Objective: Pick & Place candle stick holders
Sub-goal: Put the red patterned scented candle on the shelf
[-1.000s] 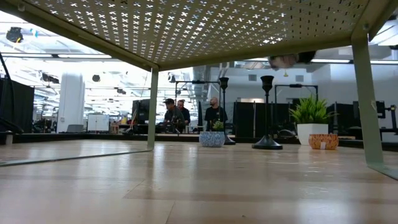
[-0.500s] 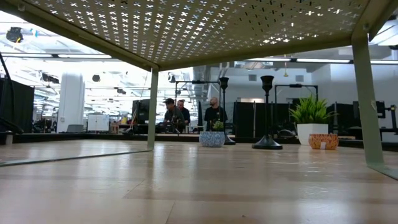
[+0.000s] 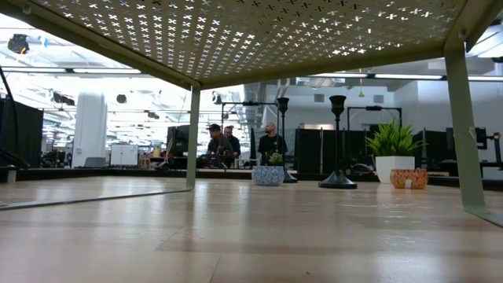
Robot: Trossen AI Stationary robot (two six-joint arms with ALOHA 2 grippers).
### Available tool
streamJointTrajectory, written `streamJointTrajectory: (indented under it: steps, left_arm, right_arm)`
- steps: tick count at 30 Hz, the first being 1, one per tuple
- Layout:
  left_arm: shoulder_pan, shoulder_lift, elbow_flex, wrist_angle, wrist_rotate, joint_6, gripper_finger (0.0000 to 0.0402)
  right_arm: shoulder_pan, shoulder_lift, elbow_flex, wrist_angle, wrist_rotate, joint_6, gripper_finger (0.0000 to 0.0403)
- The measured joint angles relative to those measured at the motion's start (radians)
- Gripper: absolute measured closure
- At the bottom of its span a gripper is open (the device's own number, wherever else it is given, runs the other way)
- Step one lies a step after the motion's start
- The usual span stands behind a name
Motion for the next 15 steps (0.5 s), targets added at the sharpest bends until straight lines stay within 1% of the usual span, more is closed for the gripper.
streamJointTrajectory:
  steps: [4,15]
  left_arm:
    - [-0.001,0.0,0.0,-0.001,0.0,0.0,0.0094]
    - [-0.001,0.007,0.0,-0.001,0.0,0.0,0.0094]
  right_arm:
    - [0.028,0.081,0.079,0.027,0.0,-0.001,0.0117]
    - [0.114,0.283,0.285,0.023,0.0,0.025,0.0117]
